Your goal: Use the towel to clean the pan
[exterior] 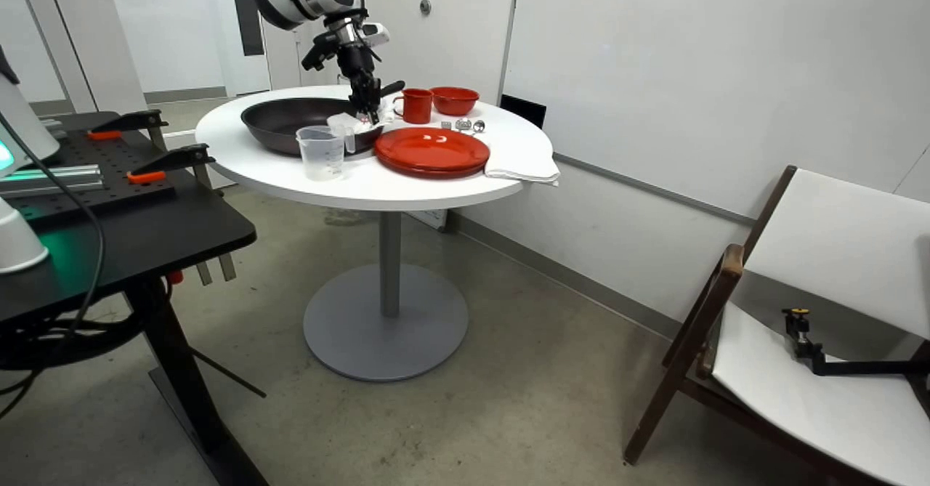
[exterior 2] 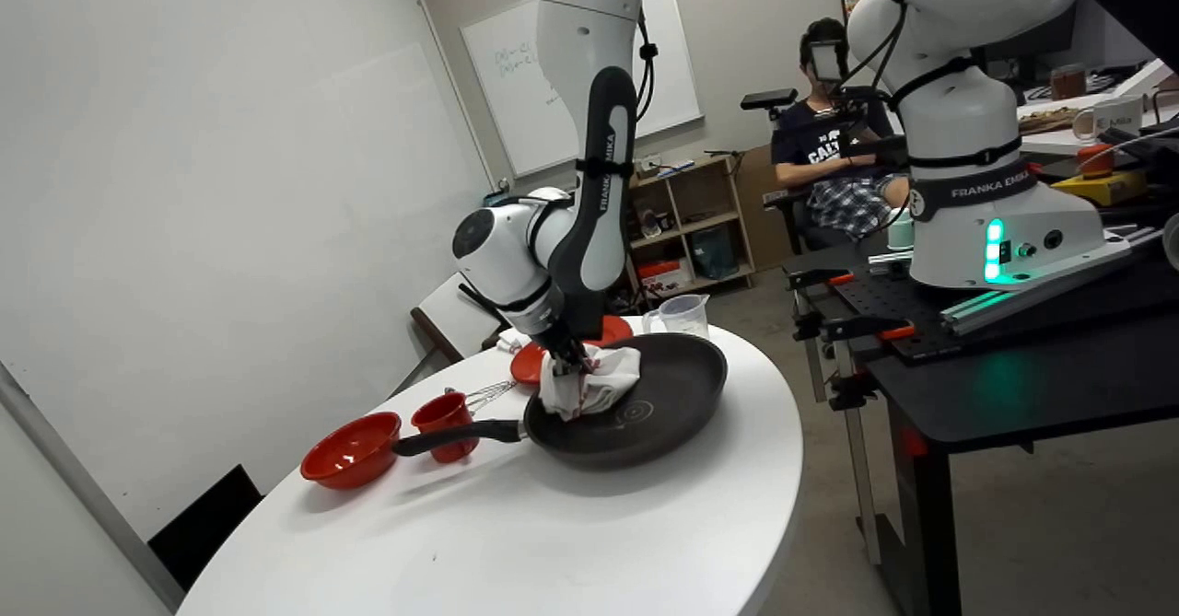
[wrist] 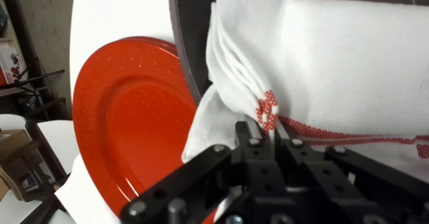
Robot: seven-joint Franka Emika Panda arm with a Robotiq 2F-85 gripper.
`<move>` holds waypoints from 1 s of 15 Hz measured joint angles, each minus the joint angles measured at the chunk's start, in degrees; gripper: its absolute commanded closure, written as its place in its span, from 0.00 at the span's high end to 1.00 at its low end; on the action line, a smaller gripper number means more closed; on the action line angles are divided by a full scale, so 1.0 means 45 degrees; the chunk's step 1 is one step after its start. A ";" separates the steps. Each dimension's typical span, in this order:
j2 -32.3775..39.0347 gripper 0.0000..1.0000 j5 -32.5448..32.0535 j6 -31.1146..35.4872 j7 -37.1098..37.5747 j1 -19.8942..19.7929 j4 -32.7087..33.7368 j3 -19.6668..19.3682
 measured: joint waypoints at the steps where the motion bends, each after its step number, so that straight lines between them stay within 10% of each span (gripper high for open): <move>1: -0.0012 0.05 -0.0001 -0.0020 0.0198 0.0000 -0.0096 -0.0030; 15: -0.1213 0.05 0.1200 -0.2065 -0.0031 -0.1175 -0.2383 0.1223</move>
